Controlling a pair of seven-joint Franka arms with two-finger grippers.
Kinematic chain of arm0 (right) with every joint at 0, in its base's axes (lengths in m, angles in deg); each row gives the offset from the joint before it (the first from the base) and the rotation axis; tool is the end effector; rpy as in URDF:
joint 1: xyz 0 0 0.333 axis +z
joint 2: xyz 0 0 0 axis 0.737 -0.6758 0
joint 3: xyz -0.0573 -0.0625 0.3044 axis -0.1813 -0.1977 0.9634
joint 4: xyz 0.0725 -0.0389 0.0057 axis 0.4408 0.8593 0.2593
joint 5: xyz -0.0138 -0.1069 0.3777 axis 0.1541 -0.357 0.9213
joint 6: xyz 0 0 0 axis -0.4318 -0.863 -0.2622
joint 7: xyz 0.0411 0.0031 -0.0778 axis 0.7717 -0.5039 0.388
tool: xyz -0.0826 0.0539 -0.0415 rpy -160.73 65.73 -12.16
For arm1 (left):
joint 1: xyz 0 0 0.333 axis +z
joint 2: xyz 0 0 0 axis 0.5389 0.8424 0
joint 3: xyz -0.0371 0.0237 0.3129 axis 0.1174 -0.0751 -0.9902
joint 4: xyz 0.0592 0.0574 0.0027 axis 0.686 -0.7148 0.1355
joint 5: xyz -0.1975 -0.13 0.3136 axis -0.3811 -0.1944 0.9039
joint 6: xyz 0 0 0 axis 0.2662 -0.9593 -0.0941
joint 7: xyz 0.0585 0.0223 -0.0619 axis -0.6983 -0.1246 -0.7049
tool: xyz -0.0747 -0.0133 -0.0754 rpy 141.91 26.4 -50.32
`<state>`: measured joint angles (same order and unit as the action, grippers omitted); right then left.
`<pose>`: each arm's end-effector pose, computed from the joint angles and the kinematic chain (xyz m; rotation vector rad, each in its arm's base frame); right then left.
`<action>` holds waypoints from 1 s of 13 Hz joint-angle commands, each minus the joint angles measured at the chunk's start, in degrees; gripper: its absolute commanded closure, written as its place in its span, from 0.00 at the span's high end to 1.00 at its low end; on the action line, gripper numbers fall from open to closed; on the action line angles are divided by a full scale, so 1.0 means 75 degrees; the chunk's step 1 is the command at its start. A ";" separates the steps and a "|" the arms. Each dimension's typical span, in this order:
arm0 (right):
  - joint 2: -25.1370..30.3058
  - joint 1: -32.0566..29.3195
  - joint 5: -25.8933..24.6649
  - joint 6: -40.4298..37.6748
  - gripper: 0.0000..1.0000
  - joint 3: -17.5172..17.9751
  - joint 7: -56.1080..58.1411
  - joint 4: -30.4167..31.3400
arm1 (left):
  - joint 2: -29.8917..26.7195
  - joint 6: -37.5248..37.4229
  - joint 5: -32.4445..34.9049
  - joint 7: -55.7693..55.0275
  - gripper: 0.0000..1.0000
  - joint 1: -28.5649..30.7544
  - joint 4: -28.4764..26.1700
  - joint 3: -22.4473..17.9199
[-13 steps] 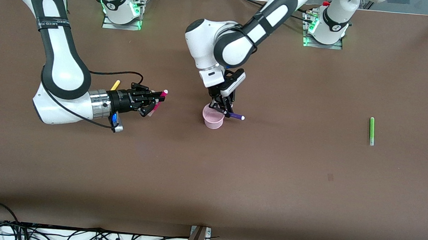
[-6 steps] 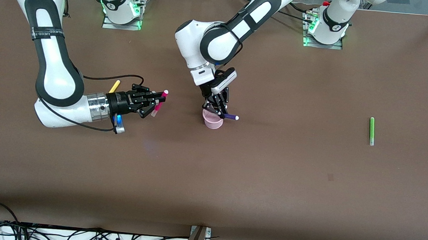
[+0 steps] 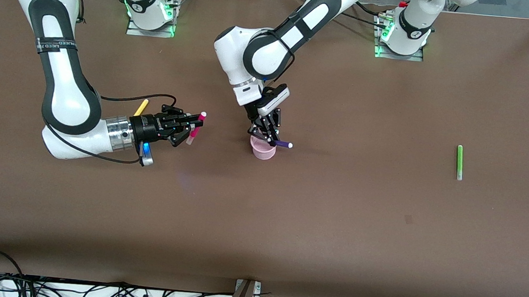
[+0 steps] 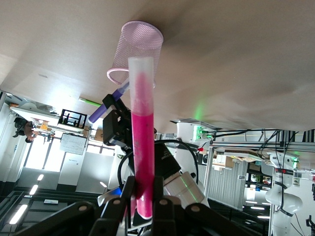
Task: Organize pens into pink holder with both arms
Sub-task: 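Lower the blue pen into the pink cup and open the left gripper, then withdraw the left gripper while the right gripper carries the magenta pen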
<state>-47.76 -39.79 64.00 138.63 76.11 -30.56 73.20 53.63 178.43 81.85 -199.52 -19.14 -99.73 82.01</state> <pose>0.6154 0.1903 0.3032 -1.8770 0.9498 1.1665 0.4515 -0.5683 0.2498 -2.4252 -1.4439 -1.1116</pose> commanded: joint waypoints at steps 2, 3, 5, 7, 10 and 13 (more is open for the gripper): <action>-0.0101 -0.0088 0.0306 -0.0141 0.00 0.0051 0.0088 -0.0069 | 0.0152 -0.0386 0.0215 -0.0034 0.78 -0.0155 0.0292 -0.0083; -0.0101 -0.0088 0.0306 -0.0141 0.00 0.0039 0.0065 -0.0069 | 0.0094 -0.0468 0.0192 0.0036 0.78 -0.0120 0.0327 -0.0083; -0.0101 -0.0088 0.0329 -0.0129 0.00 0.0051 0.0018 -0.0080 | -0.0244 -0.0586 -0.0041 0.0572 0.79 0.0276 0.0327 -0.0013; -0.0113 -0.0077 0.0422 -0.0106 0.00 0.0051 -0.0006 -0.0080 | -0.0782 -0.0528 -0.1242 0.2218 0.80 0.0885 0.0327 0.0034; -0.0183 0.0051 0.0494 0.0022 0.00 0.0097 -0.0017 -0.0080 | -0.1907 -0.0457 -0.3282 0.4787 0.91 0.1822 0.0281 0.0034; -0.0346 0.0520 0.1355 0.0269 0.00 0.0109 -0.0145 -0.0045 | -0.3044 -0.0737 -0.5158 0.7807 1.00 0.3180 0.0012 0.0034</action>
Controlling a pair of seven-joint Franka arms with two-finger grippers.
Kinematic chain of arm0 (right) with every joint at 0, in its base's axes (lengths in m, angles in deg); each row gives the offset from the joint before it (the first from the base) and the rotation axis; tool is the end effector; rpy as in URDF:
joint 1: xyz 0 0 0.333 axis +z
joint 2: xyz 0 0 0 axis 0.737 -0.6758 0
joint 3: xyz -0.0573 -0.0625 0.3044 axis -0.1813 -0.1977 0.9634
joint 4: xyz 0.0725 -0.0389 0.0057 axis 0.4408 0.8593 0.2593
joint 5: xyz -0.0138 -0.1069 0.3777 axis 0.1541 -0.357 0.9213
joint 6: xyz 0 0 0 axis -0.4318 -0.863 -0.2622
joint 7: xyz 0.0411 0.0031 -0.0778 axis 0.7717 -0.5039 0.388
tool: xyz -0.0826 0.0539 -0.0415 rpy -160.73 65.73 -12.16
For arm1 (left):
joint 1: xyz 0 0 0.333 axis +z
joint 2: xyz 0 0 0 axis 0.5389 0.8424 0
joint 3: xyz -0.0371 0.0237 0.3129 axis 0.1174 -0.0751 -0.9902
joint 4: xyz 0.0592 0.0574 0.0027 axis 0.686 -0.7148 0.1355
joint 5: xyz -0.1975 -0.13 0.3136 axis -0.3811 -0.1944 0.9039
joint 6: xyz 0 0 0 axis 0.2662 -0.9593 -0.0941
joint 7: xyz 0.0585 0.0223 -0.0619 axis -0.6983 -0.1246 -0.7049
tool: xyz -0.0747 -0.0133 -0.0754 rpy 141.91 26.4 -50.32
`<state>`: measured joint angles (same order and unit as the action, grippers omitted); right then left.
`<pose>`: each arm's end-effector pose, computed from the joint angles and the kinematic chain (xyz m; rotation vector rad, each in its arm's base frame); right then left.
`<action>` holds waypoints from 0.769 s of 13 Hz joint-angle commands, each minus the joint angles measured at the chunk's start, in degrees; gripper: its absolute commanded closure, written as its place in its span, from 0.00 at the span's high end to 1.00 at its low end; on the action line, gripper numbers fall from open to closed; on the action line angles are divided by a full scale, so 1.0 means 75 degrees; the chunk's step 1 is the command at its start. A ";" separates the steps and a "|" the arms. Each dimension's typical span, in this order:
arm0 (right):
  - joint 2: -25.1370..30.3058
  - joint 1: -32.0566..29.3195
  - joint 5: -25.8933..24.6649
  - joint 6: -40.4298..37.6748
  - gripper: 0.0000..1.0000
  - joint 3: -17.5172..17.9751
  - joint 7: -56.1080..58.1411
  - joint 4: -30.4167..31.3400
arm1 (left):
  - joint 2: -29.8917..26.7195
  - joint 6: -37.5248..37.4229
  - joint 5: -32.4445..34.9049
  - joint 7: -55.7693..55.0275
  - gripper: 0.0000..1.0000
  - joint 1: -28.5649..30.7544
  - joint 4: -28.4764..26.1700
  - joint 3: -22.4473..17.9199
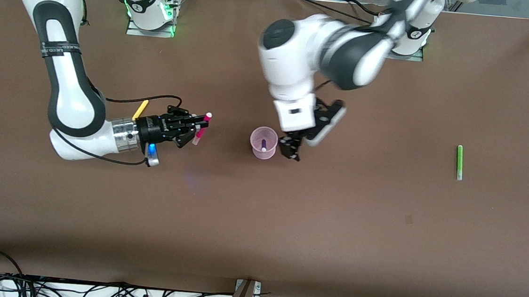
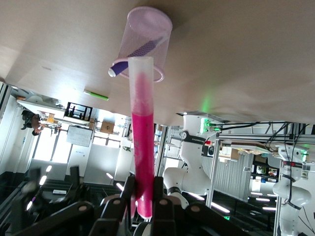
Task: Organize pens into pink holder with both arms
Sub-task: 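Withdraw the left gripper while the right gripper carries the magenta pen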
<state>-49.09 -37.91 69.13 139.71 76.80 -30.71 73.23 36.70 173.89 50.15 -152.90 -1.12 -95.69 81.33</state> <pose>0.6126 0.2200 0.2952 -1.7969 0.9414 1.1987 0.5796 -0.4105 0.4715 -2.7280 -1.3276 -0.4189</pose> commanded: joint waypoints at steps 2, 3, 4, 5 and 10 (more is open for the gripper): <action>-0.0298 0.0562 0.1343 0.0346 0.00 0.0018 -0.0489 -0.0073 | -0.1199 -0.0902 -0.1742 0.3689 1.00 0.1657 -0.0527 0.0126; -0.0299 0.0773 0.1485 0.0592 0.00 0.0018 -0.0688 -0.0073 | -0.1328 -0.1208 -0.2047 0.4651 1.00 0.2078 -0.0527 0.0126; -0.0299 0.0972 0.1625 0.0861 0.00 0.0018 -0.0933 -0.0061 | -0.1411 -0.1466 -0.2236 0.5716 1.00 0.2547 -0.0527 0.0126; -0.0333 0.1183 0.1766 0.1003 0.00 0.0018 -0.1029 -0.0050 | -0.1411 -0.1655 -0.2470 0.6922 1.00 0.3015 -0.0480 0.0126; -0.0567 0.2074 0.1849 0.1951 0.00 0.0018 -0.1018 -0.0003 | -0.1692 -0.2559 -0.2589 1.1369 1.00 0.4576 -0.1063 0.0125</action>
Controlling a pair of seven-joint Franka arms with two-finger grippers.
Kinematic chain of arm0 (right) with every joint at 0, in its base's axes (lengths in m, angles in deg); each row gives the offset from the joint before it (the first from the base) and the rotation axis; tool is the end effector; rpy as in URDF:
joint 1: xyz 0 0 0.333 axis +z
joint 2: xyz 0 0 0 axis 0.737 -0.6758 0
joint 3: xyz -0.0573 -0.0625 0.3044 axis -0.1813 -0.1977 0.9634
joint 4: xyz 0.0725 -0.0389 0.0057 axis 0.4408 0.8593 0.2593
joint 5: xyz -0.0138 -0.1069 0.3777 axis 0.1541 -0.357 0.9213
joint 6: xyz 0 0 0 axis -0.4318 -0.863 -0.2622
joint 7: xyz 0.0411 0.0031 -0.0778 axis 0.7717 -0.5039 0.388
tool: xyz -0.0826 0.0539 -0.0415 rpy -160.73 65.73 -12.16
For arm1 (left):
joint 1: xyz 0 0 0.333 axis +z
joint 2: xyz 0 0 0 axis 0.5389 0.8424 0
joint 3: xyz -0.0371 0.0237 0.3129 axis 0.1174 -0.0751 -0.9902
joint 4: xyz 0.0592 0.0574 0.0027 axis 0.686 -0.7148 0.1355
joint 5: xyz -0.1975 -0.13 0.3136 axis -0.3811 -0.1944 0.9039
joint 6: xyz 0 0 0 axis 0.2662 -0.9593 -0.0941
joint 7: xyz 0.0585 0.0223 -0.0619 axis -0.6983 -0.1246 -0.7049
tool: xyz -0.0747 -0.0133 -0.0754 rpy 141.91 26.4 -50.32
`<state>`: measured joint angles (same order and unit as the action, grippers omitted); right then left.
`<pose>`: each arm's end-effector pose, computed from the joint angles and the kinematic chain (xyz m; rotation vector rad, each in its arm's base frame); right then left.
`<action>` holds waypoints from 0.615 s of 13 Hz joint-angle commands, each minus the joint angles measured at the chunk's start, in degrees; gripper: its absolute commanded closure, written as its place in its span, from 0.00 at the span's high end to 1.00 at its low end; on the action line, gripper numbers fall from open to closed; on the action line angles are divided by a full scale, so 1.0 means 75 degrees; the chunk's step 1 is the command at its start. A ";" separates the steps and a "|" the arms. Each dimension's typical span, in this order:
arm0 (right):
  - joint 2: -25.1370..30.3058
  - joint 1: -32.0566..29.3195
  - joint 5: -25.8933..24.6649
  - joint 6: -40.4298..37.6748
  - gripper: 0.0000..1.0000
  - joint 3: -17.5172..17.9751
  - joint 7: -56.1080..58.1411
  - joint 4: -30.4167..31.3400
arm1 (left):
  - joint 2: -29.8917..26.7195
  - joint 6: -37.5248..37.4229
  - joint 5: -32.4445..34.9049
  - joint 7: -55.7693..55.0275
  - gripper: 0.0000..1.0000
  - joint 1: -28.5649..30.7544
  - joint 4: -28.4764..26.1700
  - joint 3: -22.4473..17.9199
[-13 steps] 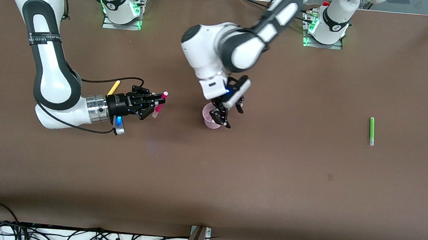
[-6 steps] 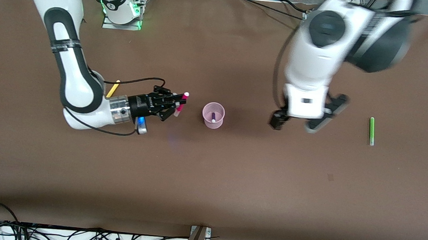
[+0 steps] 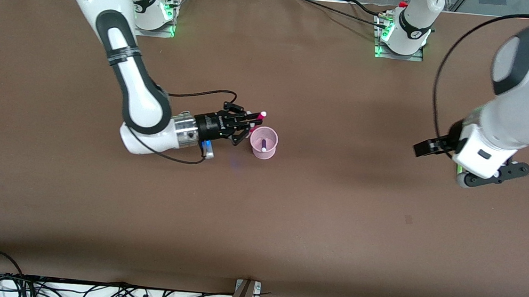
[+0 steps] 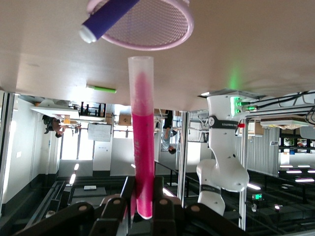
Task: Organize pens into pink holder with both arms
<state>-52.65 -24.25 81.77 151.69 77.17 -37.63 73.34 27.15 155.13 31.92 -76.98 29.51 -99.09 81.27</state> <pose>0.5728 0.3595 0.2603 -1.6809 1.0919 1.2809 0.6342 -0.0772 0.5262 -3.0887 -0.2831 0.2810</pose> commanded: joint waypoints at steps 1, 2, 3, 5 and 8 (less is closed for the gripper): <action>-0.0105 0.0416 0.0164 0.0612 0.00 -0.0031 -0.0095 -0.0017 | -0.0651 0.0046 -0.0100 0.1589 1.00 0.0599 -0.0984 0.0121; -0.0117 0.0487 0.0187 0.0765 0.00 -0.0031 -0.0095 -0.0029 | -0.0839 0.0233 -0.0077 0.1918 1.00 0.0809 -0.1324 0.0121; -0.0152 0.0511 0.0188 0.0813 0.00 -0.0031 -0.0084 -0.0040 | -0.1084 0.0502 -0.0076 0.2141 1.00 0.0857 -0.1780 0.0121; -0.0268 0.0512 0.0188 0.0837 0.00 -0.0031 -0.0014 -0.0087 | -0.1472 0.1065 -0.0065 0.2424 1.00 0.0951 -0.2520 0.0109; -0.0456 0.0523 0.0164 0.0977 0.00 -0.0031 0.0069 -0.0181 | -0.1451 0.1067 0.0217 0.2554 1.00 0.0940 -0.2501 0.0121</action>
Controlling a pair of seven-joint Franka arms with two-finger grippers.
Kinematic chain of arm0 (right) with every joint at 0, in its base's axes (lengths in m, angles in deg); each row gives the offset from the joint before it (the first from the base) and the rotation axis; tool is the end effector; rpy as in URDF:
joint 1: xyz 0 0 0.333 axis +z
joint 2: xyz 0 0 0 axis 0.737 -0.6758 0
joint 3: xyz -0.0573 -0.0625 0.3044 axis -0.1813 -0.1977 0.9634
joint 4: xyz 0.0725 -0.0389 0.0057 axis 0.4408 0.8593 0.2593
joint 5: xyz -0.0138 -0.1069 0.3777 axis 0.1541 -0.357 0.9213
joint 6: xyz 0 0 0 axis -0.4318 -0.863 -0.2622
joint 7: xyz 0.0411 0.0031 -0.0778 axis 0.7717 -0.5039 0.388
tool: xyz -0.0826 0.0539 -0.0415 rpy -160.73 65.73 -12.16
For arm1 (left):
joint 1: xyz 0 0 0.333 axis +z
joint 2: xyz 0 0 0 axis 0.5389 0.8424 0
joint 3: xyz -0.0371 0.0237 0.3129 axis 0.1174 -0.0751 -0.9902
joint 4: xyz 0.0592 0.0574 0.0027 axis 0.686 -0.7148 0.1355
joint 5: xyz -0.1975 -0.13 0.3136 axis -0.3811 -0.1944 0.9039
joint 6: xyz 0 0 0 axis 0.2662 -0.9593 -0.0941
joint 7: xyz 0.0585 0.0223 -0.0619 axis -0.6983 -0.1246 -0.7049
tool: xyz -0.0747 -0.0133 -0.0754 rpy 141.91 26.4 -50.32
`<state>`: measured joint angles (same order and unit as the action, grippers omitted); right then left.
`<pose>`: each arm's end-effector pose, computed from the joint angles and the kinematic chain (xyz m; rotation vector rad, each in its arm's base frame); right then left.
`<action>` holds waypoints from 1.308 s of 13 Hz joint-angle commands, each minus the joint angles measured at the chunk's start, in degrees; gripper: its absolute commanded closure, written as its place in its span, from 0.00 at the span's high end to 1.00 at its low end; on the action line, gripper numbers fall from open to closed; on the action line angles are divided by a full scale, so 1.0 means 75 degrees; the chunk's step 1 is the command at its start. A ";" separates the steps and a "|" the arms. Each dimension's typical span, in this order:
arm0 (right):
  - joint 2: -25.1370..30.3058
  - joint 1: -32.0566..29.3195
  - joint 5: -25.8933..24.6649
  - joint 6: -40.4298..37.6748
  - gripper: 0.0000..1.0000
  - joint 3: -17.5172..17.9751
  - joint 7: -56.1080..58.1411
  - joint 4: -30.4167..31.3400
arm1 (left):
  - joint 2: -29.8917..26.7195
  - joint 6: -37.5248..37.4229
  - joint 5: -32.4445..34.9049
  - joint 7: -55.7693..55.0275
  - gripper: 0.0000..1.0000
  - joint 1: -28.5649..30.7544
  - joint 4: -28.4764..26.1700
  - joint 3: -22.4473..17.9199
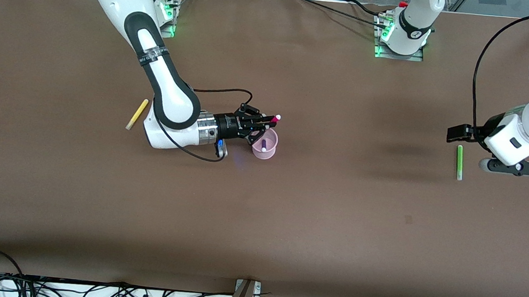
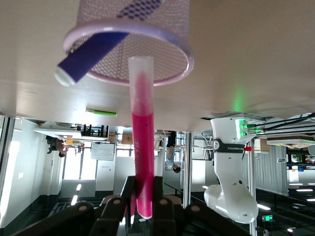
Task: Organize pens into pink holder with both arms
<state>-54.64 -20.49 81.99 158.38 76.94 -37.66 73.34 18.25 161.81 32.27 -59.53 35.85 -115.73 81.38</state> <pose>0.5600 0.3854 0.2318 -1.7267 1.1648 1.2213 0.5946 -0.0111 0.4966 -3.1174 0.0277 0.3144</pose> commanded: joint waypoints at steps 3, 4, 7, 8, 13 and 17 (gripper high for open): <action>-0.0402 0.0011 0.0146 0.0225 0.00 -0.0001 0.0354 -0.0276 | 0.0004 0.0188 0.0158 0.0098 1.00 0.0071 0.0022 0.0107; -0.0402 0.0000 0.0146 0.0225 0.03 -0.0001 0.0355 -0.0276 | 0.0121 0.0188 0.0158 0.0098 1.00 0.0036 0.0082 0.0107; -0.0286 -0.0129 0.0193 0.0156 1.00 -0.0071 0.0344 -0.0392 | 0.0134 0.0177 0.0146 0.0086 1.00 0.0059 0.0082 0.0107; -0.0285 -0.0257 0.0123 0.0120 1.00 -0.0083 0.0320 -0.0637 | 0.0157 0.0177 0.0146 0.0086 1.00 0.0059 0.0082 0.0107; 0.0171 -0.0586 -0.1362 -0.0497 1.00 -0.0726 0.0308 -0.1258 | 0.0169 0.0165 0.0076 0.0063 1.00 0.0059 0.0070 0.0107; 0.0486 -0.0692 -0.2768 -0.2161 1.00 -0.1815 0.0461 -0.2313 | 0.0169 0.0165 0.0029 0.0063 1.00 0.0071 0.0082 0.0107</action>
<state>-52.73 -25.53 65.54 146.86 65.78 -34.43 59.45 19.19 163.14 32.31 -59.41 35.86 -115.97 81.65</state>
